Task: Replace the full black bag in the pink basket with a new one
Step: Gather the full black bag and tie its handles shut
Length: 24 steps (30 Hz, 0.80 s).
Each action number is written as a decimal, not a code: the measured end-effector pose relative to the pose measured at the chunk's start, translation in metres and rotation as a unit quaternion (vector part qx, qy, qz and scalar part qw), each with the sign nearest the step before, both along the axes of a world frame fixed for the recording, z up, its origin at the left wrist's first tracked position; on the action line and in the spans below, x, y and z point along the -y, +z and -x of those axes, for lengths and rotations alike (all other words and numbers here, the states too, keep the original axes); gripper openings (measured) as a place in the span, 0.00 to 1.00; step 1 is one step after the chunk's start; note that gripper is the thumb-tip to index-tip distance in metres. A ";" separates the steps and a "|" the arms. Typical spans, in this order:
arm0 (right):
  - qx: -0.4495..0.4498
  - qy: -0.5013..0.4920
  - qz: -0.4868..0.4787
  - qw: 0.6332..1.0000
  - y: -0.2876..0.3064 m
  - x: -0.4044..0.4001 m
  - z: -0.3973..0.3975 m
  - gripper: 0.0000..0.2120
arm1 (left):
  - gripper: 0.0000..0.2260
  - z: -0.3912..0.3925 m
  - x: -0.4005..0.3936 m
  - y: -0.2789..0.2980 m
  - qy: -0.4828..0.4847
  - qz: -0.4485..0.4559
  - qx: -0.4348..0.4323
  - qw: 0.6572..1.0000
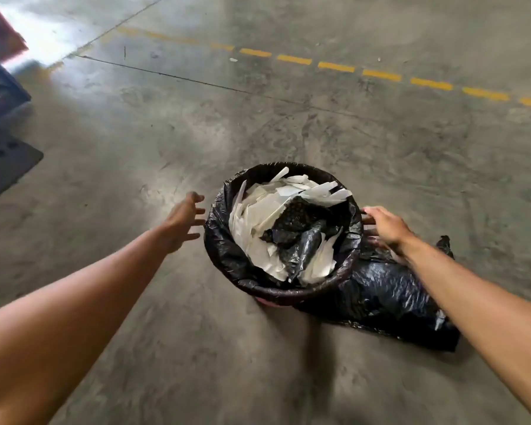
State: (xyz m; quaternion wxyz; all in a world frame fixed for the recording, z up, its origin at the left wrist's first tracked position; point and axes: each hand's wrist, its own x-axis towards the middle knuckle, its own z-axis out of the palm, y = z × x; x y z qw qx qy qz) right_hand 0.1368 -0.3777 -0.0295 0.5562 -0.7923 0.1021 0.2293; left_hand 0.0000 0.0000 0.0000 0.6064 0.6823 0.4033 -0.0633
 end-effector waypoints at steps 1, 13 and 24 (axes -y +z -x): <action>-0.032 0.005 -0.039 0.999 -0.006 -0.006 -0.005 0.14 | 0.19 -0.005 0.000 -0.008 -0.005 0.038 0.002 0.999; -0.165 0.120 -0.113 0.972 -0.009 -0.009 -0.057 0.30 | 0.33 -0.029 -0.005 -0.044 -0.112 0.124 0.011 0.986; 0.103 0.022 -0.061 0.993 -0.029 -0.024 -0.030 0.19 | 0.18 -0.024 0.004 -0.044 -0.043 0.019 0.111 0.993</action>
